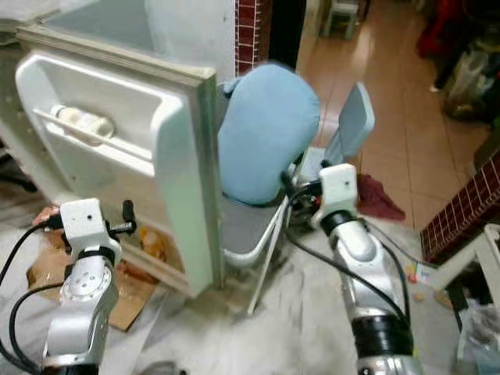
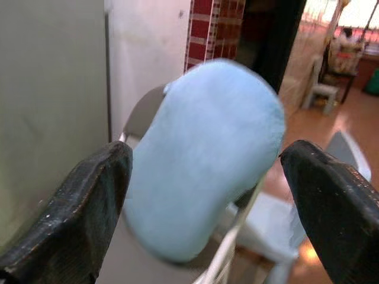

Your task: Restocking fridge

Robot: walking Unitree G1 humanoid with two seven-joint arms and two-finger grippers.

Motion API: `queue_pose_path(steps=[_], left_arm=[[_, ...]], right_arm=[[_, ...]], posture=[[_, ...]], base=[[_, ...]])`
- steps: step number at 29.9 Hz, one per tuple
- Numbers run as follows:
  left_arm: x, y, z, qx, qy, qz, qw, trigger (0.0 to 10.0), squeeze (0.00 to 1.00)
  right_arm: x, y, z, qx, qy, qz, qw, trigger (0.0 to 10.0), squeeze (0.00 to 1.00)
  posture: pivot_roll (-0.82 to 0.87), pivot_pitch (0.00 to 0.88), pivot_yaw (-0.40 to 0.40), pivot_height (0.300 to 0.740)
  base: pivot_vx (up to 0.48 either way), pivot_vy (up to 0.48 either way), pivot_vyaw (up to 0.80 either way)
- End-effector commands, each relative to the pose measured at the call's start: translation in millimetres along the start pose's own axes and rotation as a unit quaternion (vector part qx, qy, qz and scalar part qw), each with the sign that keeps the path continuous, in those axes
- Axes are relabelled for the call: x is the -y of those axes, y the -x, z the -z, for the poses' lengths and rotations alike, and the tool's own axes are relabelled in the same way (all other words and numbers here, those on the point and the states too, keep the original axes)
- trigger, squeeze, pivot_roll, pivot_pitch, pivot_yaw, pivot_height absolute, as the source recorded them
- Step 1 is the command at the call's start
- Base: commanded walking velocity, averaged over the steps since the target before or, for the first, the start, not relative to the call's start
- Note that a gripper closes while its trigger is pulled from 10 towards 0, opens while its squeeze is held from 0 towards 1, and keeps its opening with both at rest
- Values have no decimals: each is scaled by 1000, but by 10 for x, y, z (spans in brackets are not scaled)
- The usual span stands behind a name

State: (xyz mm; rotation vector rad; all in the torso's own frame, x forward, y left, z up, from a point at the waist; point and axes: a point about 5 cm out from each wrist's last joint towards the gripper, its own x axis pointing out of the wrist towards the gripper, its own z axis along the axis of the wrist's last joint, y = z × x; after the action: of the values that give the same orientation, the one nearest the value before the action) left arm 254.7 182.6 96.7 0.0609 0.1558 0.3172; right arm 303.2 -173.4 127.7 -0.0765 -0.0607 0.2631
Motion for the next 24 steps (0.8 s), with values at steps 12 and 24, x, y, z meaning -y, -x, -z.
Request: queue_pose_path(steps=[12, 24], left_arm=[[4, 7, 51, -29, 16, -9, 999, 10000, 0], [47, 74, 95, -40, 3, 35, 999, 10000, 0]], right_arm=[[-122, -97, -106, 25, -12, -13, 1000, 10000, 0], [-258, -156, -98, 20, -37, -62, 997, 10000, 0]], posture=[[51, 0, -14, 740], [64, 0, -15, 740]], base=[[99, 0, 466], [0, 0, 252]])
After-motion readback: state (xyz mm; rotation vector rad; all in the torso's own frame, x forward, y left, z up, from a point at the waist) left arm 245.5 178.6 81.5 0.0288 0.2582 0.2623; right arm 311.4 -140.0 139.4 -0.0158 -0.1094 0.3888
